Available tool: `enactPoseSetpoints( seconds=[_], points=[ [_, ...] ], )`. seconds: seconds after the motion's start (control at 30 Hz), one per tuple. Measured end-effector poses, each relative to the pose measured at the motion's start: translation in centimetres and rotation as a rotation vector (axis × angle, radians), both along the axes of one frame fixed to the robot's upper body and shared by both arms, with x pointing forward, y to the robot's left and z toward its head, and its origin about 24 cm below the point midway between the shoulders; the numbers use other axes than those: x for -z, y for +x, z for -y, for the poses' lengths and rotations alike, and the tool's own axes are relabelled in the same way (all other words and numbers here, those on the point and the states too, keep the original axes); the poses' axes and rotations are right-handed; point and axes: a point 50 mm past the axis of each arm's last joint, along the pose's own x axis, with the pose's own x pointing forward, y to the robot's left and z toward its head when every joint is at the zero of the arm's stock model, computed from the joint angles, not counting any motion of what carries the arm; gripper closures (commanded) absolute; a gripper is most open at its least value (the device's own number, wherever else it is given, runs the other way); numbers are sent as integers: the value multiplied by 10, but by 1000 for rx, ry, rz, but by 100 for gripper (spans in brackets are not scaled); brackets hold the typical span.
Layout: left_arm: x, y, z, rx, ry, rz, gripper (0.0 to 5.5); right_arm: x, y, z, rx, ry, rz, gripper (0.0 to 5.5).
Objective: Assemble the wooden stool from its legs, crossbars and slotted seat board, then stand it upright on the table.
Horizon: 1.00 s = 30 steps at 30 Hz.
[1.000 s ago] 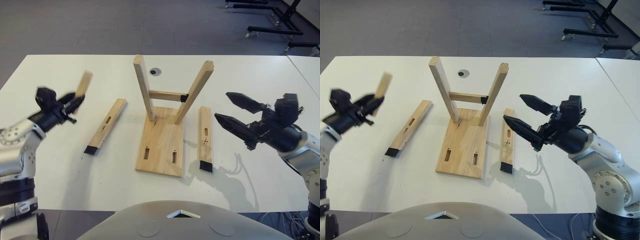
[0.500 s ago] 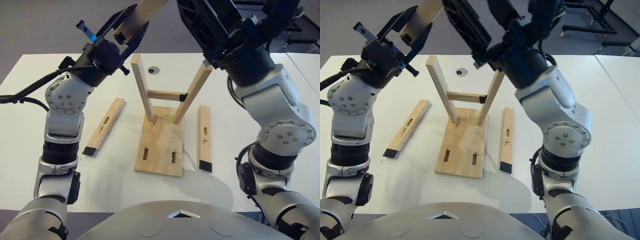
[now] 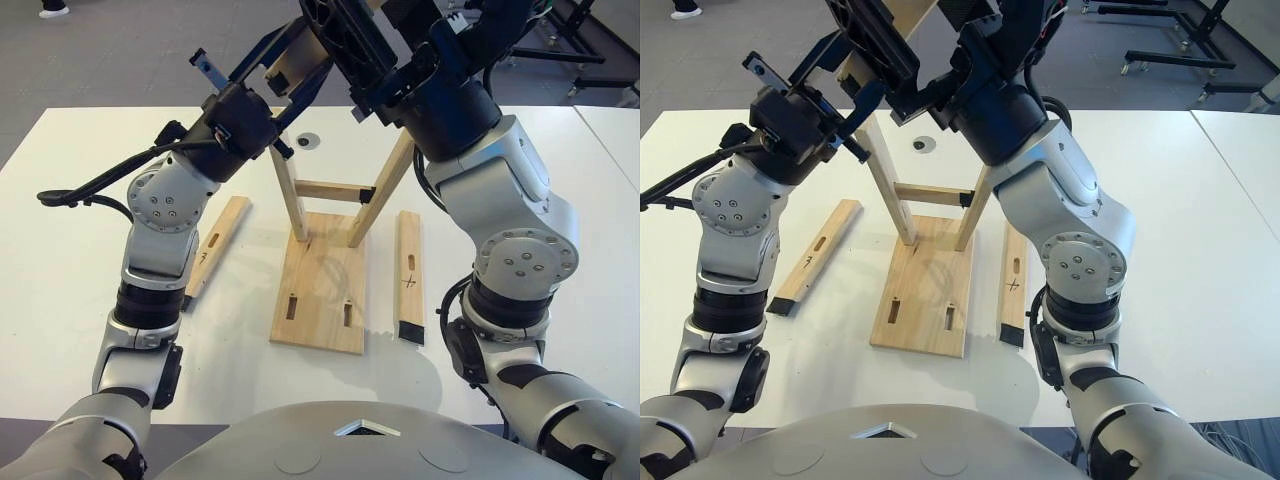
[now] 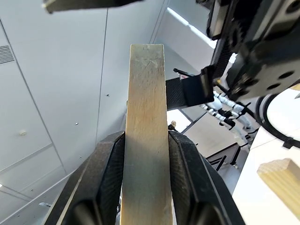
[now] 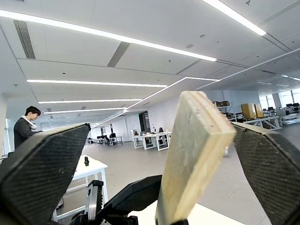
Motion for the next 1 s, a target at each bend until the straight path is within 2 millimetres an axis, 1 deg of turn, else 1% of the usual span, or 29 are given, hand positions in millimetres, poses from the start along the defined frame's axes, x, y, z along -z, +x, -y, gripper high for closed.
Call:
enactPoseSetpoints(
  seconds=[0.03,0.07,0.13,0.33,0.43,0.6,0.67,0.73,0.83,1.0],
  points=[
    [0,0,1,3,-3,-4,422,0,0,0,-2,1,0,30],
    [1,0,1,5,-3,-8,422,0,0,0,-4,3,0,52],
    [1,0,3,11,-4,-16,422,0,1,-1,-12,11,-4,77],
    [5,0,4,7,-23,-47,422,0,0,-2,-24,20,3,182],
    [7,0,3,6,-34,-63,422,-1,0,-2,-30,28,4,243],
    [9,0,3,7,-38,-76,422,0,-1,-4,-34,31,6,318],
    [9,0,3,7,-37,-77,422,0,-1,-4,-32,32,9,358],
    [9,0,3,7,-36,-78,422,-1,-1,-4,-33,34,10,381],
    [9,0,3,7,-36,-79,422,0,0,-4,-27,33,12,435],
    [9,-1,3,16,-27,-79,422,1,5,0,25,18,21,496]
  ],
)
